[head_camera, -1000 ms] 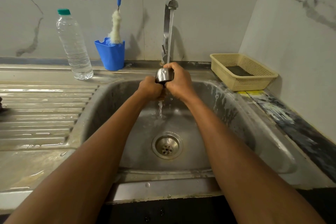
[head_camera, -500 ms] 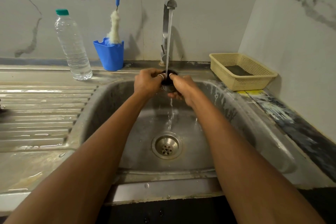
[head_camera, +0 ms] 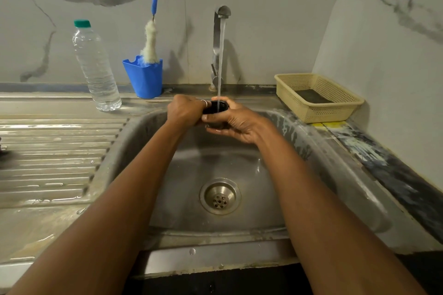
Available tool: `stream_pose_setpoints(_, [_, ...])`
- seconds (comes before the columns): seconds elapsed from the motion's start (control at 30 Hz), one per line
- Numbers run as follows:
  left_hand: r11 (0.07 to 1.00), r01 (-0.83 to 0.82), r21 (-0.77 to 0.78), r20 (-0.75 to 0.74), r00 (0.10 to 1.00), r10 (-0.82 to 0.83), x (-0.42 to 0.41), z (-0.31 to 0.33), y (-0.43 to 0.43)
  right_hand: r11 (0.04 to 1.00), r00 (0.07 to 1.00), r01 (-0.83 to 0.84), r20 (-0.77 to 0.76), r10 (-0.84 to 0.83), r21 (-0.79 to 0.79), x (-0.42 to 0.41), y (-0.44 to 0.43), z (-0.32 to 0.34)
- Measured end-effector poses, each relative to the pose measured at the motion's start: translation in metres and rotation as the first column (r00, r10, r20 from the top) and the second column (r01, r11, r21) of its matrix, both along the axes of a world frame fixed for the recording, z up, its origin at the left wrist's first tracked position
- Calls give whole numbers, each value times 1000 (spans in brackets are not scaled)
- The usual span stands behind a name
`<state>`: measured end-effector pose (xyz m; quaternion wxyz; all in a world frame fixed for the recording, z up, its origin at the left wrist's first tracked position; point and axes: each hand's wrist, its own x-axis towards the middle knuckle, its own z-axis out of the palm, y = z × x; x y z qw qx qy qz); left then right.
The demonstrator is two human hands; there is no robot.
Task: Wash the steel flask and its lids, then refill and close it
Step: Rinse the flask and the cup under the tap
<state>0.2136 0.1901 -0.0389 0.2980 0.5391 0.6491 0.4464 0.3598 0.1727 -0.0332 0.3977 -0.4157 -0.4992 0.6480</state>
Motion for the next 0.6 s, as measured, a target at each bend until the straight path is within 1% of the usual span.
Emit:
stream_pose_setpoints(0.07, [1000,26,-15,2,1000,-26,-2,4,2,999,999,20,29,-21,27,0,-3,0])
stream_pose_setpoints(0.1, [1000,28,2,-3,1000,-28,-2,8,4,999,998,33,58,-35,34,0,-3,0])
stream_pose_setpoints(0.2, [996,56,64,-47,997,-53,1,24,18,998,973,26,229,-39,57,-2,0,-5])
stream_pose_setpoints(0.27, [992,98,73,-49,994,-95,1,36,29,997,950,21,308,-42,72,-3,4,-9])
stream_pose_setpoints(0.43, [972,236,15,-40,971,-235,6,50,50,989,931,20,357,-71,146,-6,15,-13])
stream_pose_setpoints(0.53, [962,271,37,-19,963,-271,14,50,58,991,922,18,382,-69,135,-10,19,-16])
stream_pose_setpoints(0.6, [959,278,62,-37,960,-276,20,47,61,991,906,20,417,-75,135,-12,21,-16])
